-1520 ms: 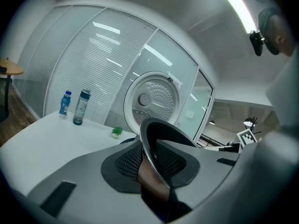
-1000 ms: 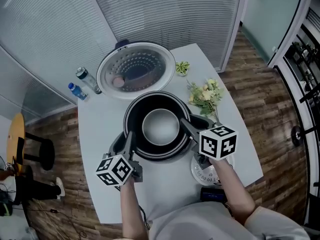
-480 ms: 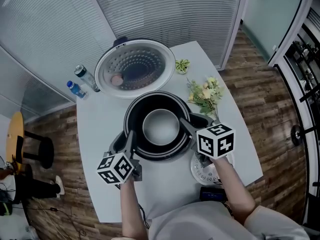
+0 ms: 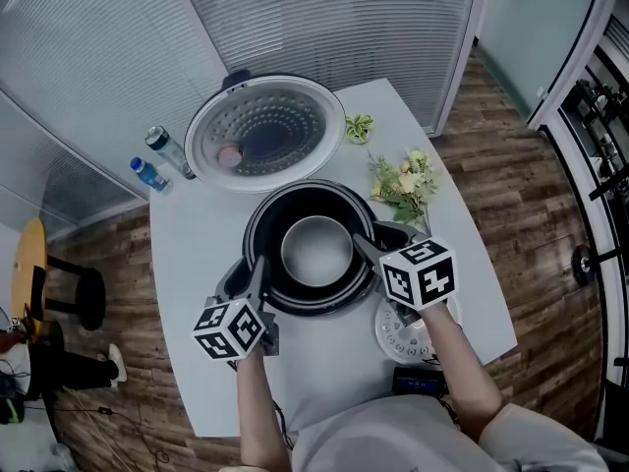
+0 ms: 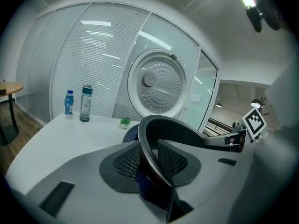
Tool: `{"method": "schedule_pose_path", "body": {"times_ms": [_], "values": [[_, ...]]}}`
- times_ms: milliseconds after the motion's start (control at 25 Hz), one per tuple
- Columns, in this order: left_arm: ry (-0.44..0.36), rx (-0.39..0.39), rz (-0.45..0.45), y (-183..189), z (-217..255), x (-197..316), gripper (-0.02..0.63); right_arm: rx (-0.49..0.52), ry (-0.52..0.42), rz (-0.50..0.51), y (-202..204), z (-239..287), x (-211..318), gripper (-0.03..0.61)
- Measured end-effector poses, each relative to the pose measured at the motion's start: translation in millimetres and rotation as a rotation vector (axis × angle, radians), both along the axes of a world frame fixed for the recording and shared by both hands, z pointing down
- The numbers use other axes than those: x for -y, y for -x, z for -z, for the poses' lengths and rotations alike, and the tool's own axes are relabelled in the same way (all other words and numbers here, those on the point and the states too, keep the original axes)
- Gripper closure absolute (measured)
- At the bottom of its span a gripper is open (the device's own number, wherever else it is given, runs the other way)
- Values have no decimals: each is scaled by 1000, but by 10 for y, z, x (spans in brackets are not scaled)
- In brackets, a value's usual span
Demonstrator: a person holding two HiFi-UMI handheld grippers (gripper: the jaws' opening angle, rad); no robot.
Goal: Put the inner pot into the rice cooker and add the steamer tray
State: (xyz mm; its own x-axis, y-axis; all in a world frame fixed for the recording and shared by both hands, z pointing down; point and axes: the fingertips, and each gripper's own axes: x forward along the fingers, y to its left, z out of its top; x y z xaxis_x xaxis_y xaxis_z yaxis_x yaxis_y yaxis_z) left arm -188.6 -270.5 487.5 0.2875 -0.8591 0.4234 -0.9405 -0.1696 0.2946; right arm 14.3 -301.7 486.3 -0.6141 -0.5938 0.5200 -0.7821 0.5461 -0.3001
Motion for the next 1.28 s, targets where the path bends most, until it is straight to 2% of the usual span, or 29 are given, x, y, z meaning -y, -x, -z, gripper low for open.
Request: {"method": "schedule_pose_path", "body": {"times_ms": [560, 760, 880, 960, 1280], "values": [[22, 89, -1, 17, -111, 37, 484, -51, -41, 16, 24, -40, 14, 430], [50, 184, -7, -9, -147, 64, 482, -92, -53, 20, 27, -51, 25, 430], [53, 225, -9, -61, -169, 83, 436, -130, -78, 5, 17, -63, 16, 423], [46, 227, -6, -66, -166, 96, 409, -148, -99, -5, 18, -64, 4, 413], [0, 209, -11, -26, -20, 35, 402, -110, -121, -50, -56, 40, -97, 402]]}}
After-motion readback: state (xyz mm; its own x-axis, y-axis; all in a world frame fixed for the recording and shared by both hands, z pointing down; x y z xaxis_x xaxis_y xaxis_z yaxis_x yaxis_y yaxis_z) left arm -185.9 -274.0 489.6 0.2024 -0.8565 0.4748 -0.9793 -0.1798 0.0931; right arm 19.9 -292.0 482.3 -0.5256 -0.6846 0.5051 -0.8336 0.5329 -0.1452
